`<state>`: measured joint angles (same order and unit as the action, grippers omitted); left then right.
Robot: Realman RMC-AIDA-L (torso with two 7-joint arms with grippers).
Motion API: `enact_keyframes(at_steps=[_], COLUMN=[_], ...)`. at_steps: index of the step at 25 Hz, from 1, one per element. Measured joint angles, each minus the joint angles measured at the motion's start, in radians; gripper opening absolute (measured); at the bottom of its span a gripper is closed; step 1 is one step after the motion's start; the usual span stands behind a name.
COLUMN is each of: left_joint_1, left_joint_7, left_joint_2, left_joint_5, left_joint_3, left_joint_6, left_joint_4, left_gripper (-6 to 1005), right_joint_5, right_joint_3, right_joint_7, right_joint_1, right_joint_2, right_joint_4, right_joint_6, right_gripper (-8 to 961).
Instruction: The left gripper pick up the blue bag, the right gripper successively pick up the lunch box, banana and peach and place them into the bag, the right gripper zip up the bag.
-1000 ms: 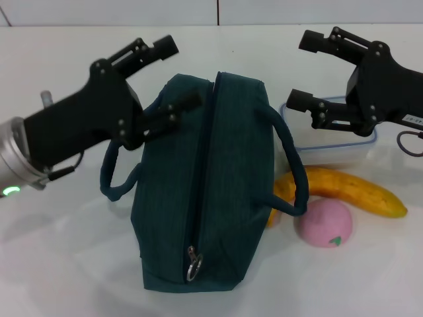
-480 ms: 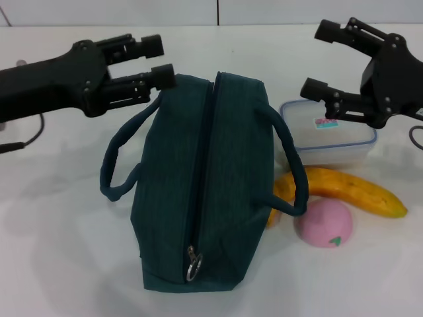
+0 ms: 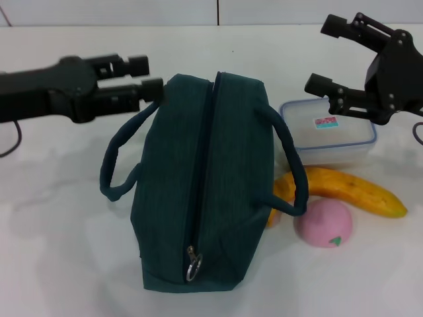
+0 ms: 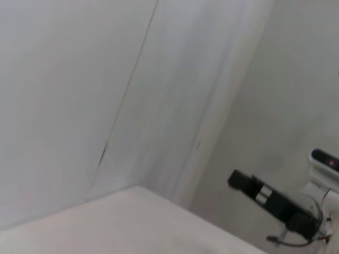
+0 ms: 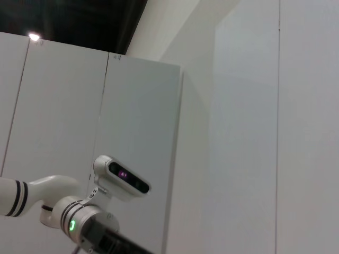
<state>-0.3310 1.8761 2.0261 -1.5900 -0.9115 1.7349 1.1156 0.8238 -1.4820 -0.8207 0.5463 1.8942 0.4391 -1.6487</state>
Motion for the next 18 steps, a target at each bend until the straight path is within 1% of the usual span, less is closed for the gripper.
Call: enact_keyframes(at_steps=[5,8,14,18], left_joint_1=[0.004,0.004,0.004,0.005], left_joint_7=[0.026,0.036,0.040,0.028], left_joint_2=[0.022,0.030,0.034,0.035], left_joint_5=[-0.038,-0.058,-0.091,-0.115], left_joint_3=[0.001,0.006,0.011,0.042], left_joint_6=[0.001,-0.005,-0.005,-0.009], left_joint_4=[0.015,0.018,0.019,0.010], left_gripper=[706,707,710,710], right_joint_5=[0.000,0.000,0.009,0.010], right_joint_3=[0.000,0.000,0.000,0.000], right_joint_7=[0.015,0.022,0.027,0.030], right_joint_1=[-0.001,0.000,0.008,0.009], right_joint_2=[0.002,0.004,0.008,0.011], right_joint_4=[0.001,0.001,0.001,0.001], right_joint_6=[0.001,0.003,0.004,0.010], right_gripper=[842,842,842,842])
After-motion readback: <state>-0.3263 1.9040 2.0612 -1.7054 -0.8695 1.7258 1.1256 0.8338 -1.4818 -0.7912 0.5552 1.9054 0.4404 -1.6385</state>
